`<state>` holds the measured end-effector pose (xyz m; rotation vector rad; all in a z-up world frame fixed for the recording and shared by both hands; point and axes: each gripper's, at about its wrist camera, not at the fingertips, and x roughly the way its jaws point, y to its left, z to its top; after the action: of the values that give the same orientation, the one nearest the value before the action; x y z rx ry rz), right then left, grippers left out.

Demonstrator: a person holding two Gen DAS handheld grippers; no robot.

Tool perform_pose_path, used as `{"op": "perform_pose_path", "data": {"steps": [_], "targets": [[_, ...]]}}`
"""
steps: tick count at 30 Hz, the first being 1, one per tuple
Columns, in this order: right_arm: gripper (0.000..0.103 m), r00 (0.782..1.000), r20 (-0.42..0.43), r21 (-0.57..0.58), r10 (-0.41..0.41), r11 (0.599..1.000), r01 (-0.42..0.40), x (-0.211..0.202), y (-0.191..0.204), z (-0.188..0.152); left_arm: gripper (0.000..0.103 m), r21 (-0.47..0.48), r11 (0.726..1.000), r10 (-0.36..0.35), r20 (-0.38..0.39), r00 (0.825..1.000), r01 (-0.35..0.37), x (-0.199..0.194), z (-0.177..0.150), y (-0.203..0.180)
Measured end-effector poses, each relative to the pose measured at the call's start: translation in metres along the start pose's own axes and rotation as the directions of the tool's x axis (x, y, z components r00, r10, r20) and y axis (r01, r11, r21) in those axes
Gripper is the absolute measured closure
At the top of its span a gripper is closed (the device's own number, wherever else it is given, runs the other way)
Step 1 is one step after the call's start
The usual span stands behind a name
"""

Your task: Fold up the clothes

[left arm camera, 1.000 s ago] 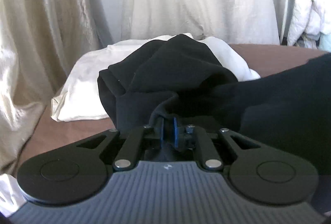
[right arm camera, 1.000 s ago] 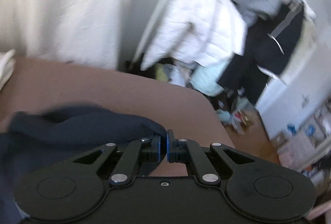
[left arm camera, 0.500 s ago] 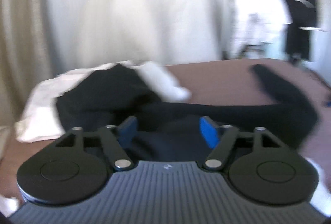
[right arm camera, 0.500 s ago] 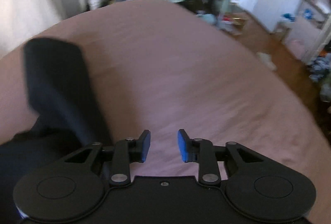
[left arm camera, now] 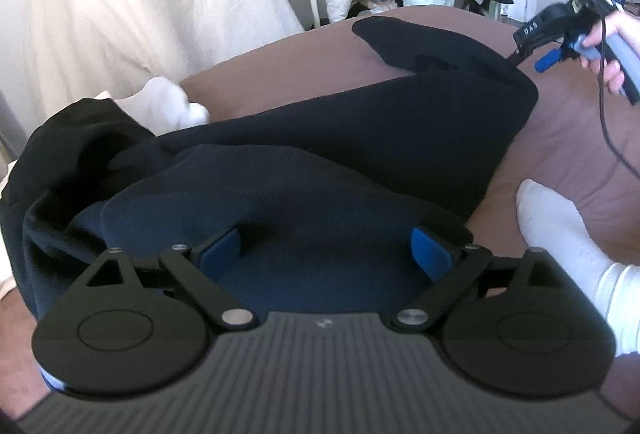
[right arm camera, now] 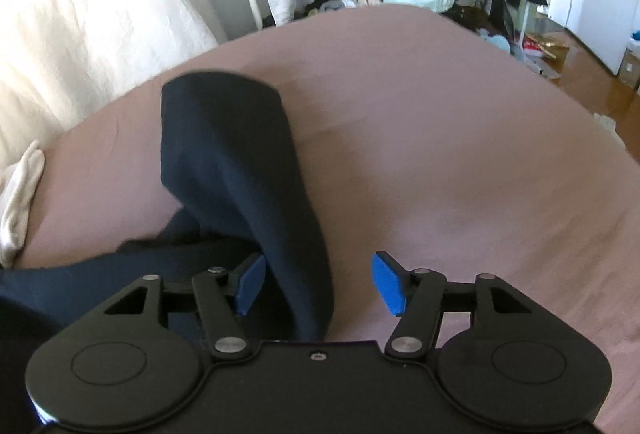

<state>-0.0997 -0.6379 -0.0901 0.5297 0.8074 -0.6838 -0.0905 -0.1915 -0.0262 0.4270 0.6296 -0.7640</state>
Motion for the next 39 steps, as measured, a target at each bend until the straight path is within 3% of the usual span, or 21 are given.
{"op": "perform_pose_path", "data": {"steps": [2,4,5,6,8,10,14,16,17,18,20,22,24,25,27,28,29,32,33,34,39], "targets": [[0.038,1.000,-0.001,0.027,0.009,1.000,-0.009,0.005,-0.001,-0.009,0.009,0.012,0.999,-0.039,-0.037,0.999,0.039,-0.005,0.000,0.000],[0.038,1.000,-0.009,0.062,0.013,0.998,-0.012,0.011,-0.003,-0.016,0.009,-0.021,0.980,-0.199,-0.075,0.977,0.198,-0.012,-0.003,0.004],[0.038,1.000,-0.024,0.068,0.015,0.998,-0.013,0.015,-0.004,-0.017,0.009,-0.040,0.973,-0.229,-0.070,0.971,0.227,-0.016,-0.006,0.004],[0.038,0.999,-0.039,0.062,0.019,0.998,-0.017,0.018,-0.004,-0.016,0.009,-0.033,0.980,-0.197,-0.059,0.979,0.196,-0.019,-0.010,0.001],[0.038,0.999,-0.052,0.036,0.016,0.999,-0.014,0.020,-0.003,-0.018,0.009,0.090,0.996,-0.013,-0.065,0.998,0.019,-0.012,-0.016,-0.015],[0.038,0.999,-0.050,0.007,0.008,1.000,-0.008,0.018,-0.003,-0.018,0.008,0.253,0.947,0.224,-0.073,0.972,-0.199,0.010,-0.020,-0.032],[0.037,0.999,-0.042,0.035,0.010,0.999,-0.009,0.018,-0.012,-0.019,0.000,0.340,0.905,0.286,-0.041,0.957,-0.256,0.040,-0.018,-0.041],[0.037,0.998,-0.048,0.076,0.028,0.997,-0.025,0.024,-0.018,-0.024,0.000,0.355,0.886,0.311,0.021,0.950,-0.298,0.044,-0.013,-0.040],[0.037,0.998,-0.050,0.093,0.040,0.995,-0.035,0.028,-0.021,-0.028,0.009,0.336,0.881,0.330,0.066,0.942,-0.333,0.040,-0.007,-0.035],[0.037,0.997,-0.051,0.116,0.050,0.992,-0.043,0.032,-0.023,-0.032,0.040,0.315,0.876,0.349,0.110,0.931,-0.366,0.036,-0.002,-0.030],[0.036,0.996,-0.049,0.183,0.075,0.981,-0.065,0.040,-0.029,-0.041,0.086,0.229,0.871,0.403,0.168,0.899,-0.434,0.023,0.011,-0.013],[0.036,0.993,-0.040,0.253,0.112,0.962,-0.098,0.045,-0.034,-0.049,0.087,0.037,0.871,0.473,0.201,0.858,-0.490,-0.007,0.029,0.025],[0.035,0.989,-0.031,0.274,0.145,0.953,-0.132,0.046,-0.035,-0.052,0.086,-0.177,0.857,0.514,0.235,0.825,-0.484,-0.050,0.034,0.072],[0.025,0.985,-0.027,0.278,0.171,0.948,-0.157,0.046,-0.034,-0.053,0.086,-0.231,0.842,0.536,0.244,0.808,-0.488,-0.065,0.032,0.086],[0.013,0.962,-0.024,0.272,0.274,0.927,-0.257,0.044,-0.029,-0.053,0.085,-0.273,0.793,0.606,0.248,0.756,-0.545,-0.080,0.021,0.098],[0.013,0.948,-0.026,0.258,0.318,0.918,-0.301,0.042,-0.023,-0.052,0.085,-0.267,0.772,0.633,0.246,0.734,-0.577,-0.079,0.015,0.099],[0.013,0.946,-0.029,0.231,0.323,0.923,-0.308,0.040,-0.015,-0.052,0.085,-0.251,0.761,0.647,0.237,0.724,-0.598,-0.076,0.009,0.098],[0.012,0.946,-0.030,0.167,0.323,0.935,-0.314,0.036,0.007,-0.052,0.085,-0.200,0.806,0.589,0.172,0.789,-0.558,-0.061,-0.001,0.104],[0.012,0.943,-0.028,0.176,0.332,0.930,-0.323,0.037,0.010,-0.052,0.085,-0.214,0.829,0.551,0.153,0.820,-0.517,-0.060,-0.001,0.106],[0.012,0.940,-0.025,0.185,0.342,0.925,-0.331,0.039,0.013,-0.053,0.085,-0.223,0.840,0.531,0.152,0.833,-0.495,-0.058,-0.001,0.107],[0.012,0.936,-0.002,0.312,0.351,0.890,-0.333,0.064,0.014,-0.042,0.088,-0.221,0.831,0.551,0.199,0.810,-0.511,-0.066,0.001,0.111]]}}
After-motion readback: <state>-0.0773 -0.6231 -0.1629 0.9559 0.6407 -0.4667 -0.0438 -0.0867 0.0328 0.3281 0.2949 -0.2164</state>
